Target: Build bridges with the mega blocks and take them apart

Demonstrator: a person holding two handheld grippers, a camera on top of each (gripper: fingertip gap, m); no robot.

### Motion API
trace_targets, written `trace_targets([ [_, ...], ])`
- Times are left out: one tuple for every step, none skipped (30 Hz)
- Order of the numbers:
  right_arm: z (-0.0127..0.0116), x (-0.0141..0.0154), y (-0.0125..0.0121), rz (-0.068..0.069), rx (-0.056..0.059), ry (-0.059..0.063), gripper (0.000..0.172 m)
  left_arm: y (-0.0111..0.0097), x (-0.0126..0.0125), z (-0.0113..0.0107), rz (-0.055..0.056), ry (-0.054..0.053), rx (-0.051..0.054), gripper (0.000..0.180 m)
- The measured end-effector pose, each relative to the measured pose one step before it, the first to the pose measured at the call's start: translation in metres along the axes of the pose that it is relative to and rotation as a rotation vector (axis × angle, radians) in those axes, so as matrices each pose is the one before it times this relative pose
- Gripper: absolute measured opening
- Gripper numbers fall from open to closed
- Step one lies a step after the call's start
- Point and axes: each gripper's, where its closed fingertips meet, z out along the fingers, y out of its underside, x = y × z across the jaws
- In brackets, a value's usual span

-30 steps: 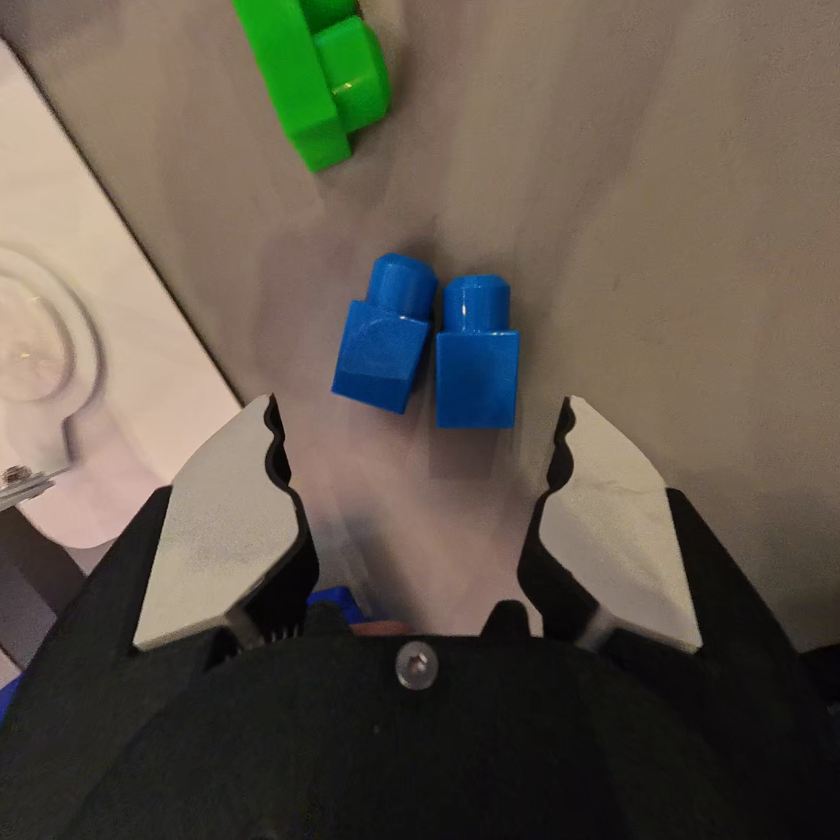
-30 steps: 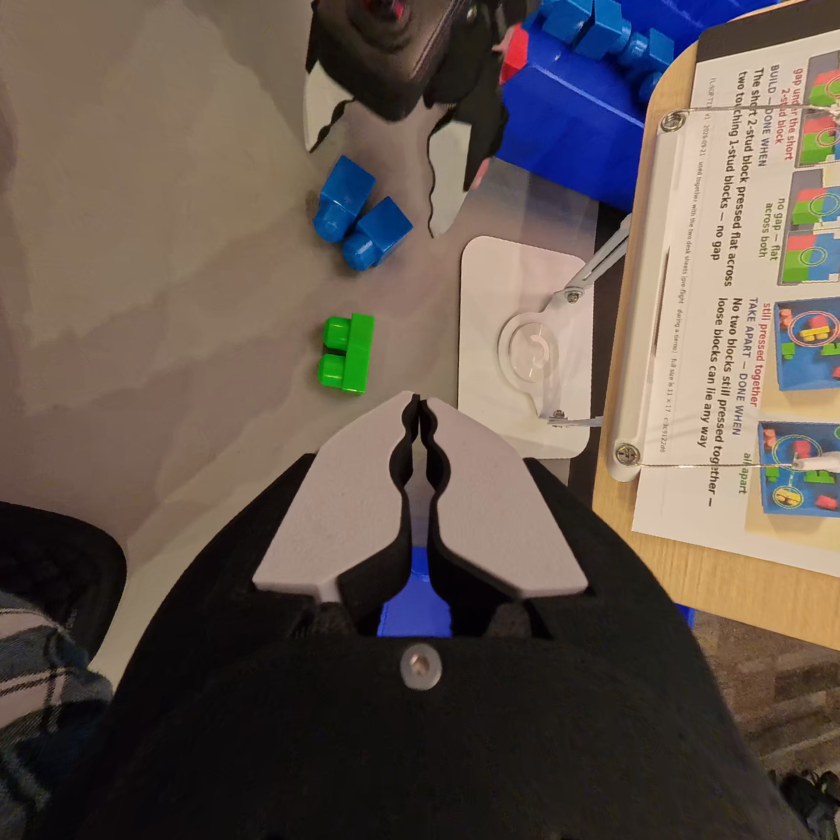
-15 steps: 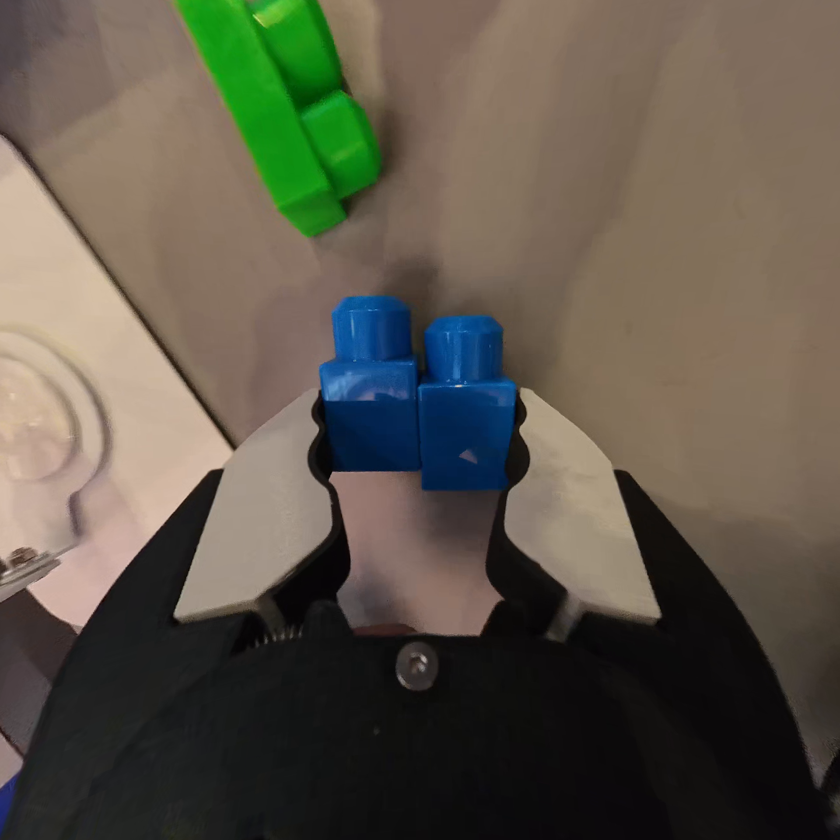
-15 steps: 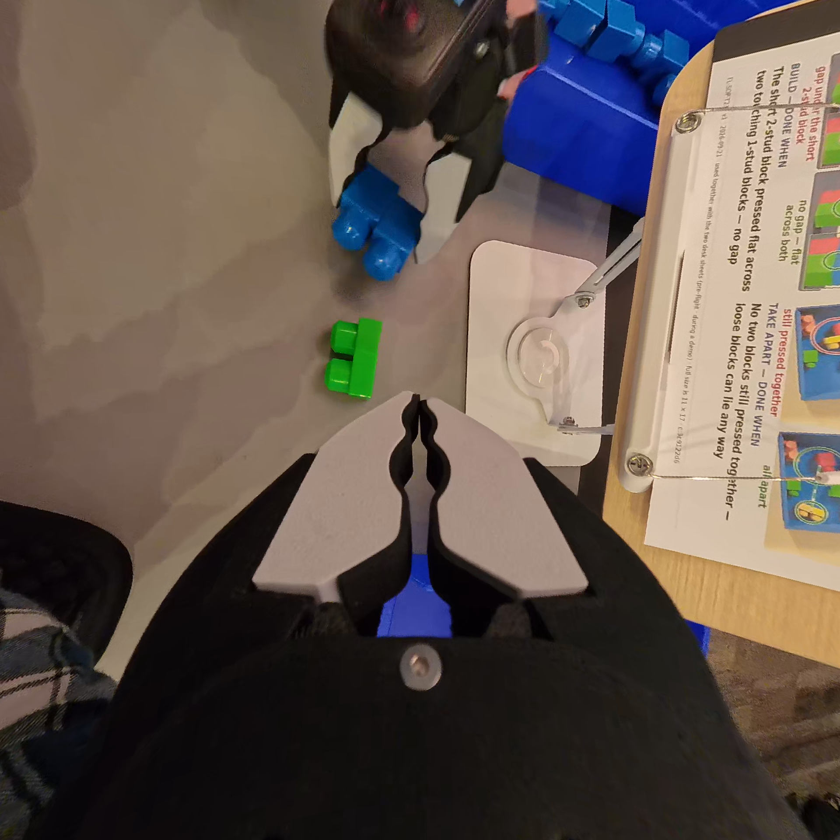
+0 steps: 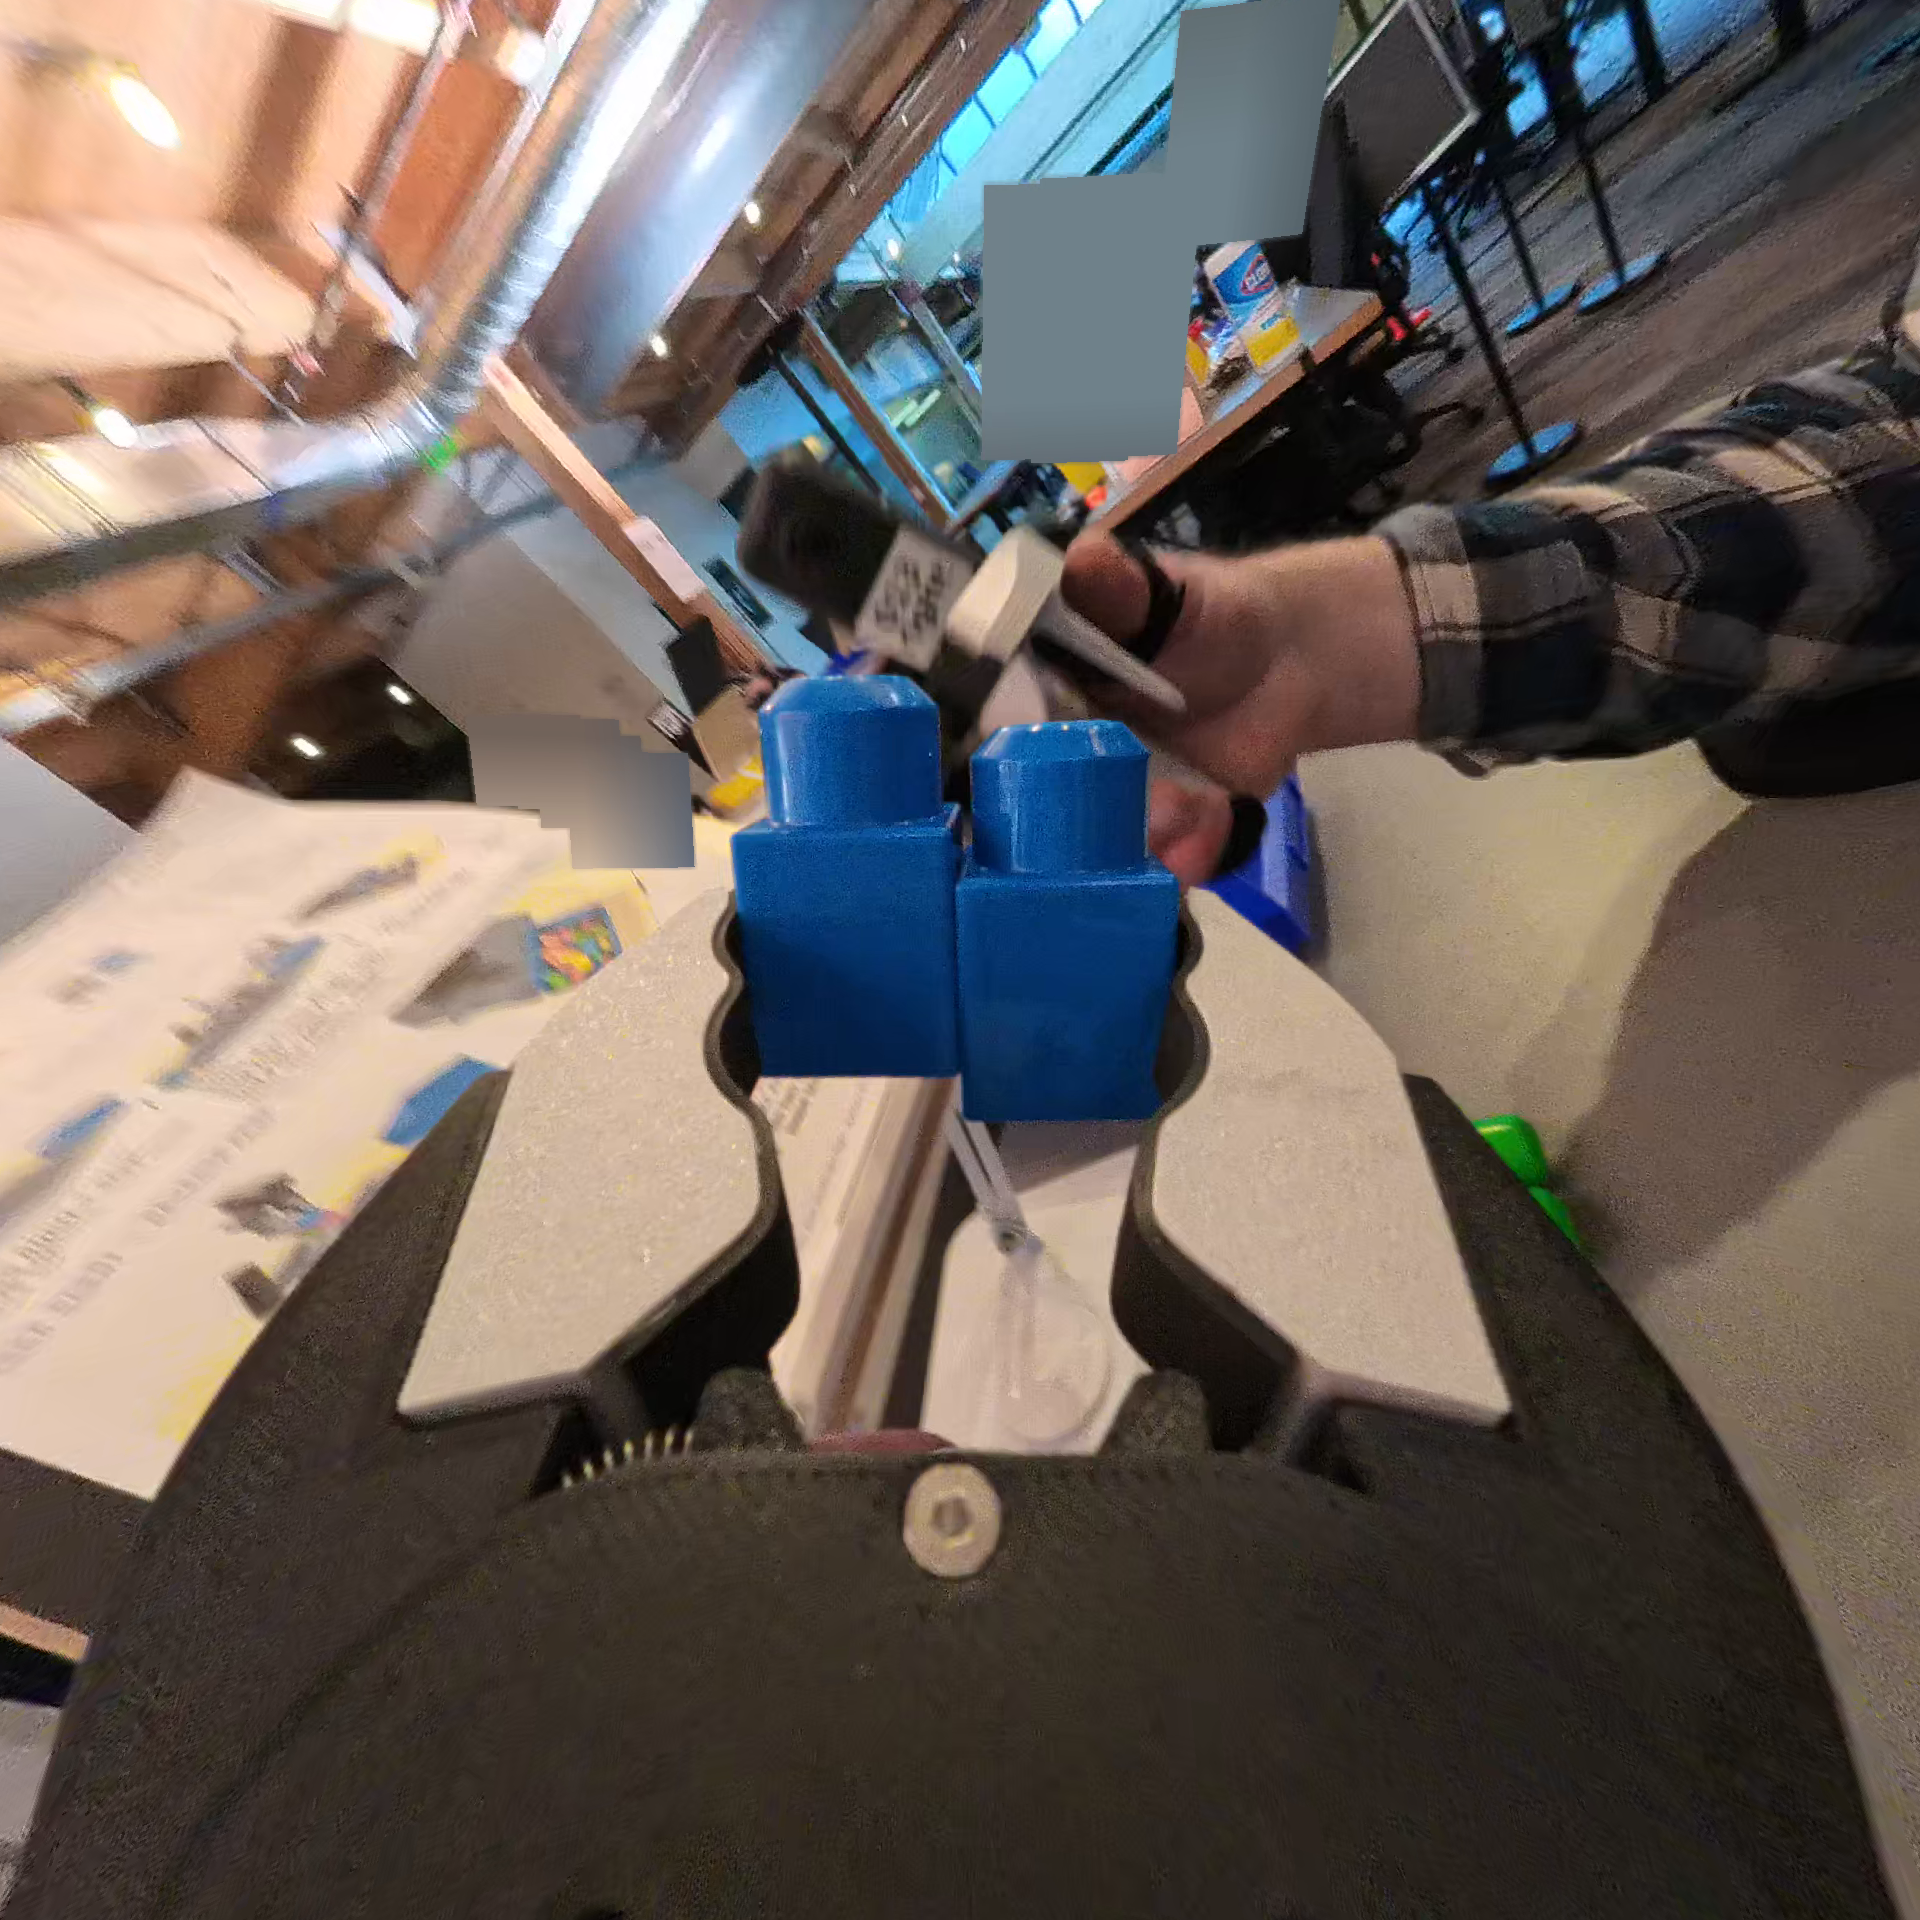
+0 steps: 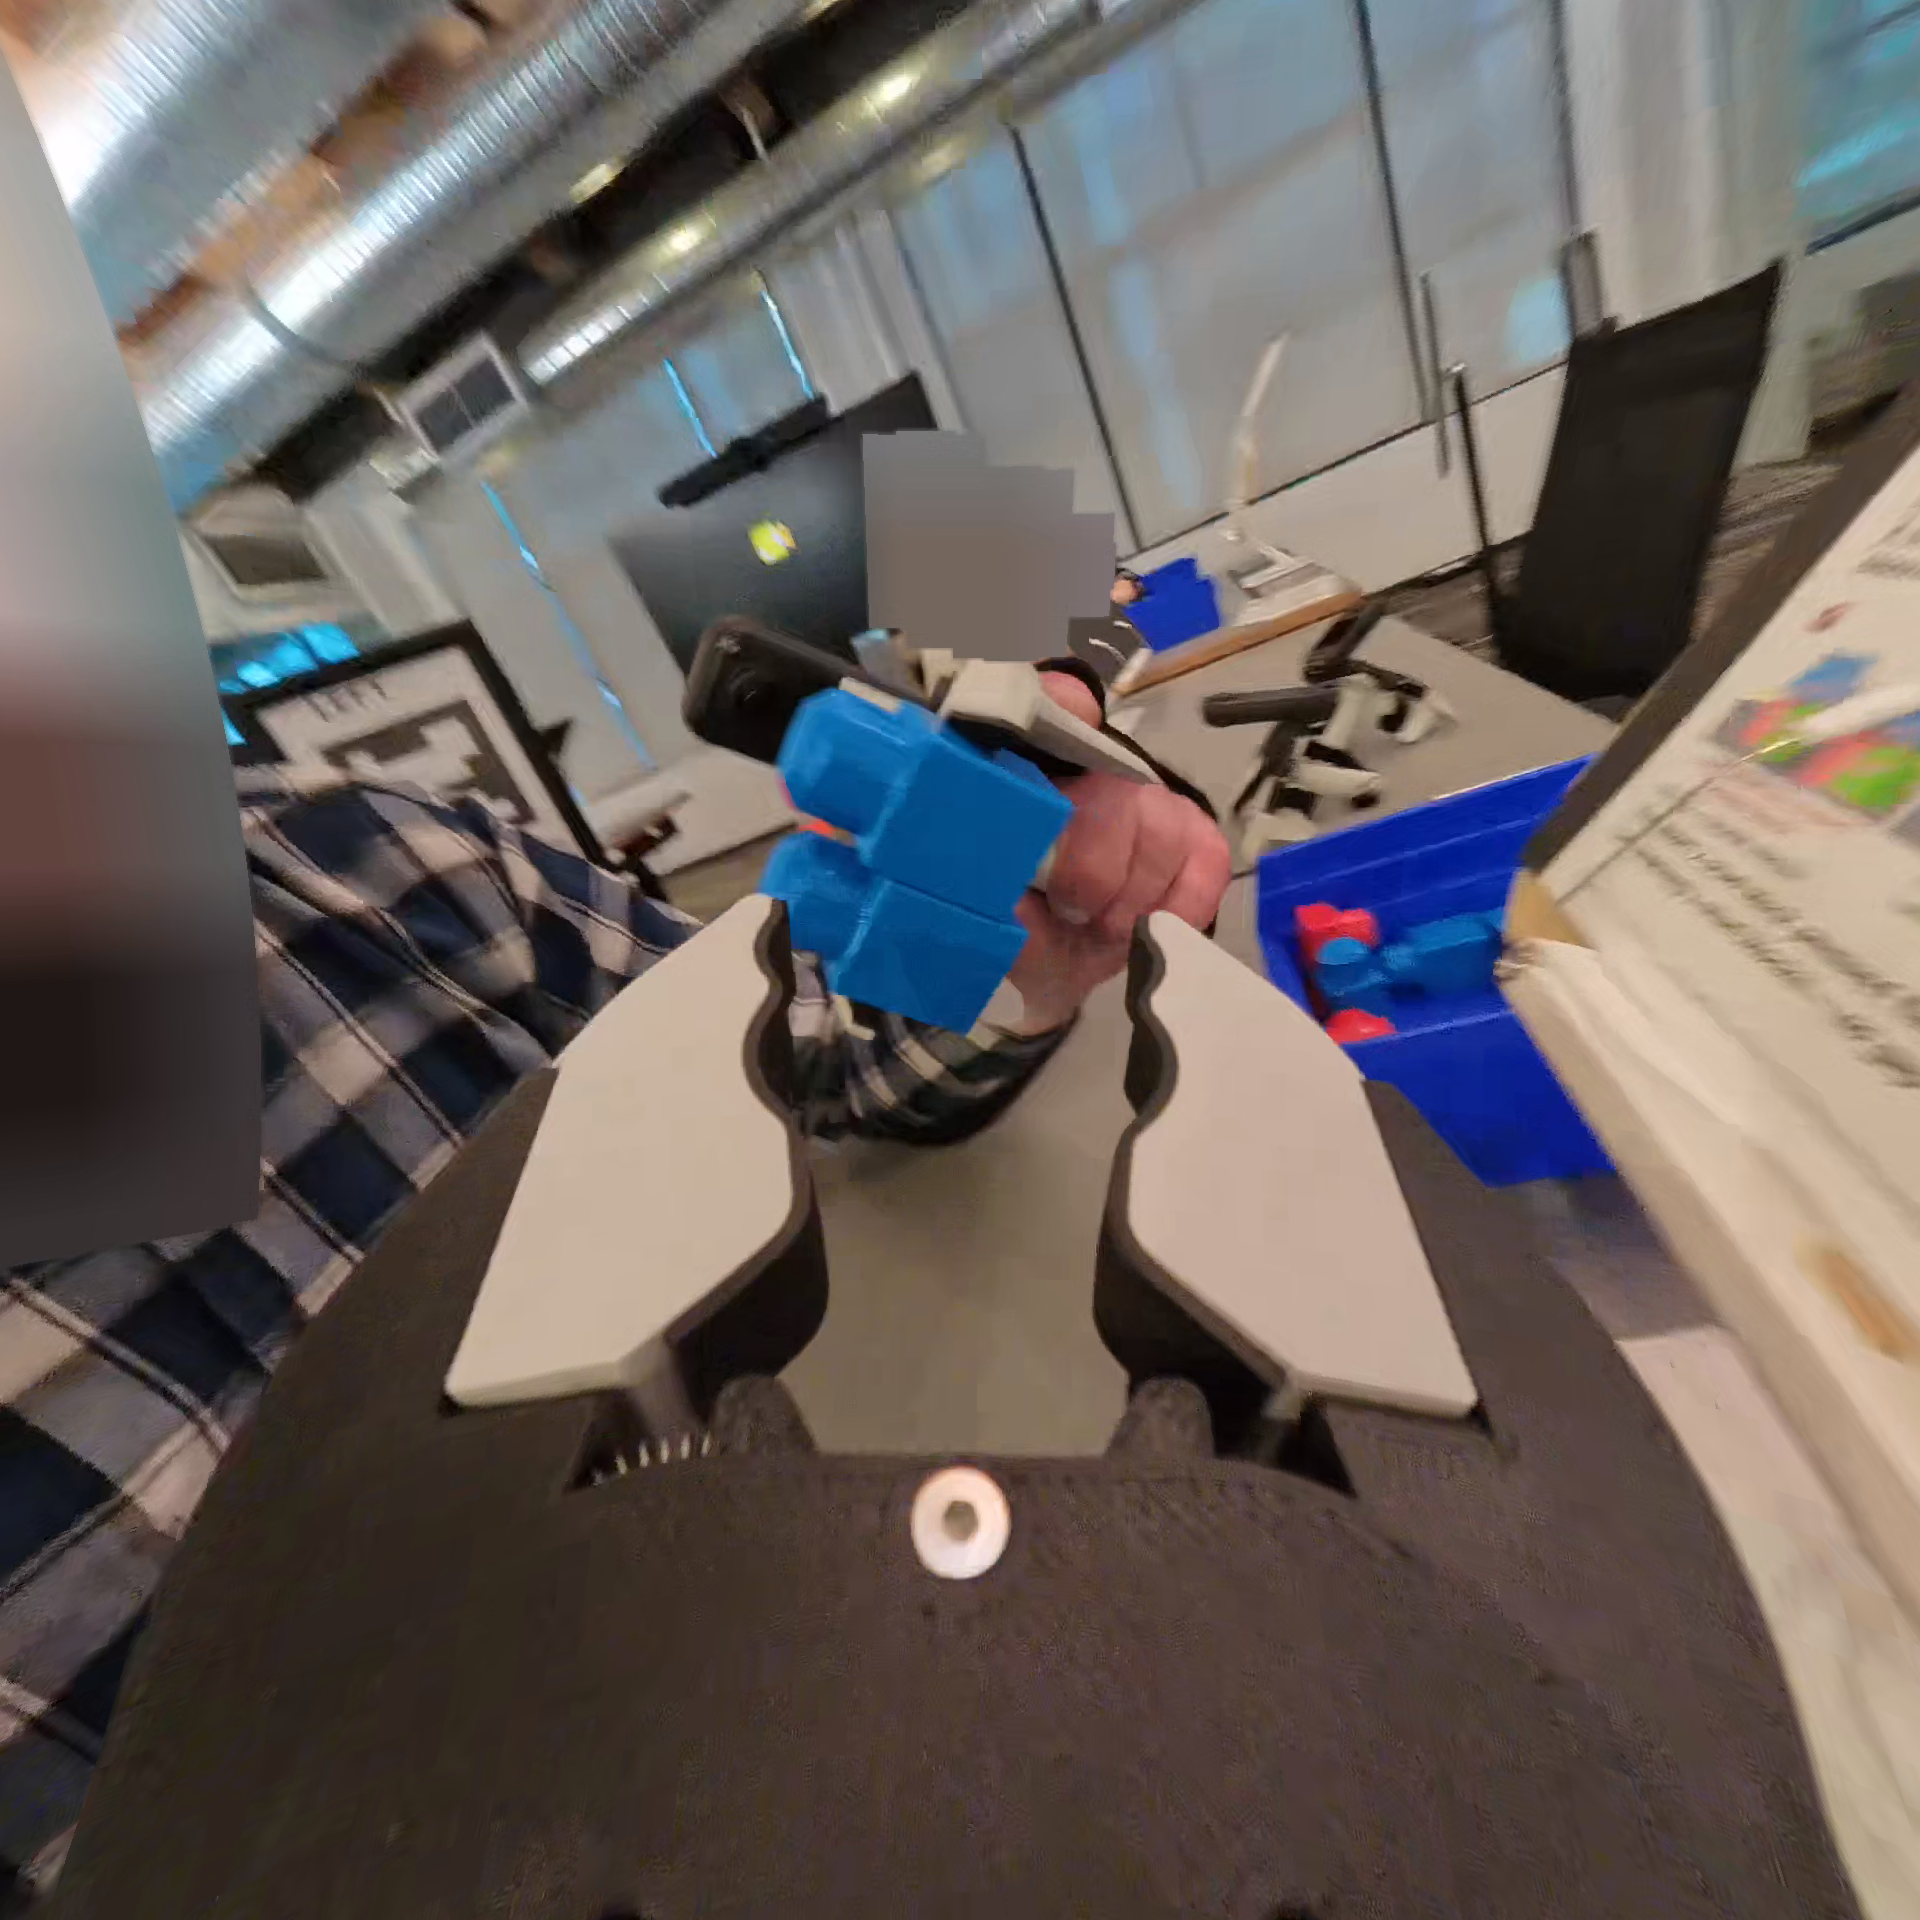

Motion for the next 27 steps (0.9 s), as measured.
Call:
trace_targets([
  [0.00677,-0.00148,0.00357,0.0345,0.0133,-0.0444,0.063,-0.00834,0.00056,-0.00005,0.0423,-0.0232,0.0085,0.074],
  [0.00654,-0.00617,0.00278,0.027,0.0164,-0.0677,0.063,-0.0057,0.00047,0.00073,0.038,-0.023,0.001,0.074],
  [0.00639,-0.00451,0.00245,0.0354,0.0123,-0.0506,0.064,-0.00344,0.00302,0.00133,0.0302,-0.0022,-0.0016,0.074],
  [0.0063,-0.00056,0.0043,0.0264,-0.0077,-0.016,0.066,-0.00007,0.0033,0.00195,0.0396,-0.0024,-0.0167,0.074],
  [0.00586,-0.00235,0.00486,0.0086,-0.0152,-0.0229,0.066,0.00172,0.00281,0.00224,0.0518,-0.0094,-0.0264,0.074],
  [0.00445,-0.0045,0.00311,0.007,-0.0067,-0.035,0.063,0.00076,0.00351,0.00202,0.0388,-0.0017,-0.0163,0.074],
  [0.00283,-0.00421,0.00073,0.0088,0.0029,-0.0308,0.061,-0.00151,0.00188,0.0012,0.0094,-0.0027,0.0042,0.074],
  [0.00128,-0.00332,-0.00072,0.0019,0.0075,-0.0209,0.056,-0.00275,-0.00035,-0.00032,-0.005,-0.0085,0.0162,0.074],
  [0.00026,-0.00282,-0.00033,-0.0052,0.0005,-0.0162,0.054,-0.00134,-0.00071,-0.00059,0.0057,-0.0089,0.0071,0.074],
  [-0.00031,-0.00282,-0.00007,-0.0061,0.0015,-0.0198,0.049,-0.00234,0.0008,-0.00054,0.0136,0.0019,0.0101,0.075],
  [-0.00108,-0.00271,-0.00254,0.0029,0.0198,-0.0235,0.041,-0.00317,0.0001,-0.00068,0.0103,-0.0023,0.0096,0.075],
  [-0.00025,-0.00135,-0.00176,0.0062,0.0148,-0.0149,0.04,-0.00186,-0.00129,-0.00006,0.0092,-0.0124,0.0007,0.074],
  [0.00064,-0.00072,0.00056,-0.0021,0.0,-0.0075,0.04,-0.00063,-0.0006,0.00027,0.0016,-0.0042,-0.0009,0.074],
  [0.00052,-0.00036,0.00027,-0.0033,0.0025,-0.0048,0.04,-0.00126,0.00033,-0.00042,-0.001,0.0029,0.0109,0.074],
  [-0.00004,0.00034,-0.00044,-0.0053,0.0059,0.0022,0.04,-0.0003,-0.00023,-0.00023,0.0033,-0.0058,0.0041,0.074],
  [-0.00037,0.00079,0.00005,-0.0028,-0.0005,0.0065,0.04,0.00124,-0.00039,0.00003,0.0058,-0.0049,-0.008,0.074],
  [-0.00021,0.00053,0.00017,-0.0092,-0.0061,0.0101,0.04,0.00108,0.00017,-0.00007,0.0014,0.0042,-0.0087,0.074],
  [0.00027,0.00037,-0.00016,-0.014,-0.0042,0.014,0.041,0.00044,-0.00012,-0.00009,0.0012,0.0009,-0.0055,0.074],
  [0.0005,0.00027,-0.00001,-0.007,-0.007,0.0131,0.04,0.00021,-0.00075,-0.00031,0.0022,-0.0036,-0.003,0.074],
  [0.00015,0.00007,0.00075,-0.0026,-0.0128,0.0099,0.04,-0.00002,0.00005,-0.00033,0.0032,0.0021,-0.0003,0.074],
  [-0.0003,0.00112,-0.00022,-0.0108,-0.0057,0.0187,0.039,0.00041,0.00044,-0.00007,0.0023,0.0011,-0.004,0.074],
  [-0.00003,0.00055,-0.00072,-0.0069,0.0004,0.0126,0.04,0.00122,-0.00077,0.00064,0.0038,-0.0108,-0.0111,0.074],
  [0.00018,-0.00092,0.00005,0.0083,-0.0008,-0.0065,0.04,-0.00034,-0.00054,0.00042,-0.0017,-0.0088,0.0016,0.074],
  [0.00055,-0.00155,0.00057,0.0161,0.0004,-0.0181,0.04,-0.00199,0.00091,-0.00034,-0.0103,0.0096,0.0132,0.074],
  [0.00098,-0.00146,-0.00057,0.011,0.0114,-0.0174,0.04,-0.0024,0.00033,-0.00056,-0.0036,0.0042,0.0098,0.074],
  [0.00126,-0.00156,-0.00055,0.0066,0.0113,-0.0168,0.04,-0.002,-0.00087,-0.00039,0.003,-0.0087,0.006,0.074],
  [0.00121,-0.00199,-0.00025,0.0081,0.0072,-0.0191,0.04,-0.00269,-0.00013,-0.00047,-0.0047,-0.0003,0.0123,0.074],
])
